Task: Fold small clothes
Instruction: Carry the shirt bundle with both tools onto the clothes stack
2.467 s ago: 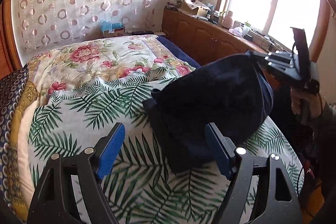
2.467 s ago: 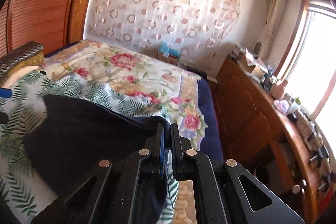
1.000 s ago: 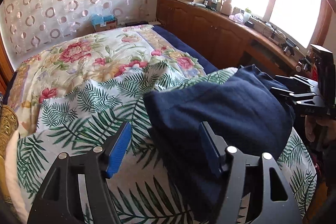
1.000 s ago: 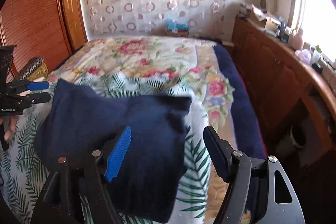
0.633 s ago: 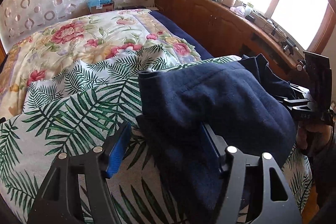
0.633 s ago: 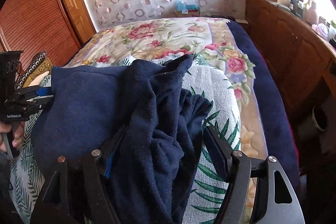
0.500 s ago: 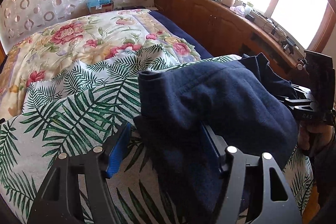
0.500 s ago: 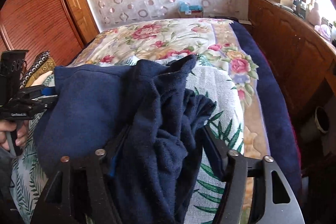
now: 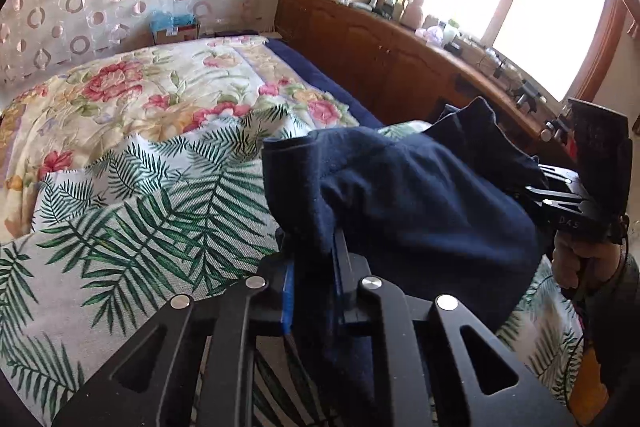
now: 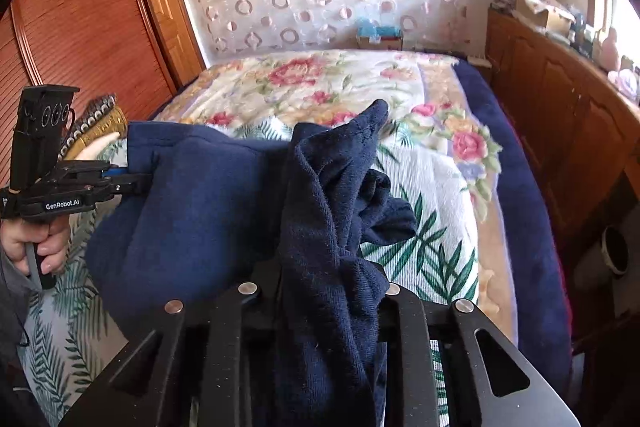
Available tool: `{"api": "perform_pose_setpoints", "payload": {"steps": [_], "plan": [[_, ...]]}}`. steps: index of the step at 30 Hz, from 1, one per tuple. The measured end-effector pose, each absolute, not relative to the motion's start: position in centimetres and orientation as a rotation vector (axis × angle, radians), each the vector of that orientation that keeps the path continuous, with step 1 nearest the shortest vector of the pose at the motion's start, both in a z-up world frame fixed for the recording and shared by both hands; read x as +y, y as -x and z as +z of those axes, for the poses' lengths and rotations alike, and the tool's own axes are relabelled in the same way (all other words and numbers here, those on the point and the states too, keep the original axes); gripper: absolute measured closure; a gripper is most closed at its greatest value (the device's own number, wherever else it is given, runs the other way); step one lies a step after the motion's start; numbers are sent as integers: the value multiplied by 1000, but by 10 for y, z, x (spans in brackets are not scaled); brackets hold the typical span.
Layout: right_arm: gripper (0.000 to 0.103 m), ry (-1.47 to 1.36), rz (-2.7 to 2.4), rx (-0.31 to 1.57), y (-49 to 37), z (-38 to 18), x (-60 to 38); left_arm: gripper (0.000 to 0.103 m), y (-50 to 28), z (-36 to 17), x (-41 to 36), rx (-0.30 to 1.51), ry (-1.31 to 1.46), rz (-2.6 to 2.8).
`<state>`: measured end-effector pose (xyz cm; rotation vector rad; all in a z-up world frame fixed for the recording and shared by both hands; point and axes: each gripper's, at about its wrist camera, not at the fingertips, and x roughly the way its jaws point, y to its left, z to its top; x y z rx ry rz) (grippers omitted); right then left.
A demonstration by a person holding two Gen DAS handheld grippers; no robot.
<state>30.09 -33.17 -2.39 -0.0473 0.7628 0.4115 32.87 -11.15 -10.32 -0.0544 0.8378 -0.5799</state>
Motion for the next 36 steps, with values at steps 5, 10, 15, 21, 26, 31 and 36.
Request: {"api": "perform_pose_setpoints", "payload": {"steps": [5, 10, 15, 21, 26, 31, 36], "plan": [[79, 36, 437, 680, -284, -1, -327, 88, -301, -64, -92, 726, 85, -574], [79, 42, 511, 611, -273, 24, -300, 88, -263, -24, -47, 614, 106, -506], [79, 78, 647, 542, -276, 49, -249, 88, -224, 2, 15, 532, 103, -368], [79, 163, 836, 475, -299, 77, -154, 88, -189, 17, 91, 472, 128, -162], [79, 232, 951, 467, -333, 89, -74, 88, -170, -2, 136, 474, 171, -21], [79, 326, 1040, 477, -370, 88, 5, 88, -157, -30, 154, 488, 234, 49], [79, 392, 1115, 489, -409, 81, 64, 88, -147, -51, 166, 503, 287, 89]]}}
